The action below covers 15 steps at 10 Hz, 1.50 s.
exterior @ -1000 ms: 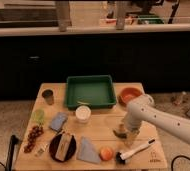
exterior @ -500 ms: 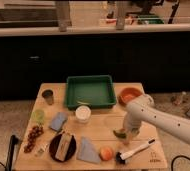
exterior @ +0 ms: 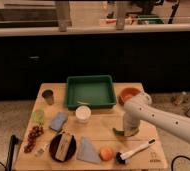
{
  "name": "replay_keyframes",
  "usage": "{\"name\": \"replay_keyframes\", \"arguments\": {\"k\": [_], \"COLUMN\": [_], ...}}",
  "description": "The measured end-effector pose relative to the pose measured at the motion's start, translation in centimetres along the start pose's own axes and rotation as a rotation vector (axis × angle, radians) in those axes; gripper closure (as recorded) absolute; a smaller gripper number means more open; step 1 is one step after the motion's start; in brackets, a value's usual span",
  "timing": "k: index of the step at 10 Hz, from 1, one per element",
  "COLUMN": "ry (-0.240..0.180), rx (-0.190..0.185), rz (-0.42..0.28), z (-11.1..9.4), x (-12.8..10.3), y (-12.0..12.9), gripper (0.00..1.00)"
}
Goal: Place pepper in plastic cup
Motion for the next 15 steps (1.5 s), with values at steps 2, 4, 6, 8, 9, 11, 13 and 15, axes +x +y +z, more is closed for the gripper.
{"name": "replay_keyframes", "arguments": {"k": [2, 4, 6, 8, 9, 11, 13, 15], "ry": [0.009, 0.025, 0.042, 0.050, 0.050, 0.036, 0.015, -0.006], "rx": [0.003, 0.016, 0.036, 0.062, 0.081, 0.108, 0.130, 0.149], "rz": [-0.003, -0.002, 0.006, 0.008, 0.006, -0.014, -0.047, -0.078], "z": [-0.7, -1.9, -3.5, -4.9, -5.8, -6.9, -8.1, -9.3], "x": [0.1, 0.4, 0.7, 0.8, 0.7, 0.2, -0.6, -1.3], "y": [-0.1, -0.1, 0.1, 0.2, 0.2, 0.0, -0.4, -0.8], "gripper": [1.00, 1.00, 1.00, 1.00, 1.00, 1.00, 1.00, 1.00]}}
